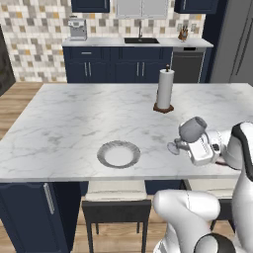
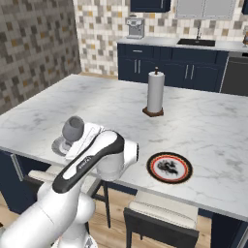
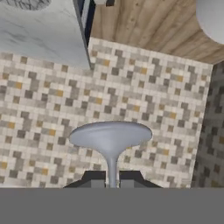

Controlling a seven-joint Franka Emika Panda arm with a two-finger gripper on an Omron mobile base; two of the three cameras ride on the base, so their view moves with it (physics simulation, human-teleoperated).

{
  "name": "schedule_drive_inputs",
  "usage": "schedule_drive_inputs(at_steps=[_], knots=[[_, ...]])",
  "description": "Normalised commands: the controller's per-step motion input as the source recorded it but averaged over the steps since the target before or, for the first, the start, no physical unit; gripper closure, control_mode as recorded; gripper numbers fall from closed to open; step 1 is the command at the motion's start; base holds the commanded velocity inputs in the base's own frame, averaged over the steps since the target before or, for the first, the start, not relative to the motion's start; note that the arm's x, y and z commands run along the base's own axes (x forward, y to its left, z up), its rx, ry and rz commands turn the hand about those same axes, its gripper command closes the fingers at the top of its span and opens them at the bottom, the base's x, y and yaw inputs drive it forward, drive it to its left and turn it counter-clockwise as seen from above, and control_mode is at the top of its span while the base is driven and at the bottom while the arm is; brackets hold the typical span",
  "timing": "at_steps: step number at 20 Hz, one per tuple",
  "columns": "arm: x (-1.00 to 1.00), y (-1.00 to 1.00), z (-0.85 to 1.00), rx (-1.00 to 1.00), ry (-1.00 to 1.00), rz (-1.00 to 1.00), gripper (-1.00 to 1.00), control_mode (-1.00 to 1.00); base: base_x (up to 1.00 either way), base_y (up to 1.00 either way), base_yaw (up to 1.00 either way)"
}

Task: Retrieve the wine glasses from the counter and place one next to each plate.

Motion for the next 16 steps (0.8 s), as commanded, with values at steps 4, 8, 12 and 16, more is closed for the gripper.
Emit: schedule_drive_inputs(at_steps=[4, 8, 12, 16], knots=[[0.68, 0.0, -0.39, -0.11, 0.0, 0.0, 1.0, -1.0, 0.0, 0.0, 0.0], [0.57, 0.0, -0.4, -0.09, 0.03, 0.0, 1.0, -1.0, 0.0, 0.0, 0.0], [0.49, 0.0, -0.45, -0.11, 0.0, 0.0, 1.0, -1.0, 0.0, 0.0, 0.0], [0.45, 0.0, -0.42, -0.11, 0.0, 0.0, 1.0, -1.0, 0.0, 0.0, 0.0]])
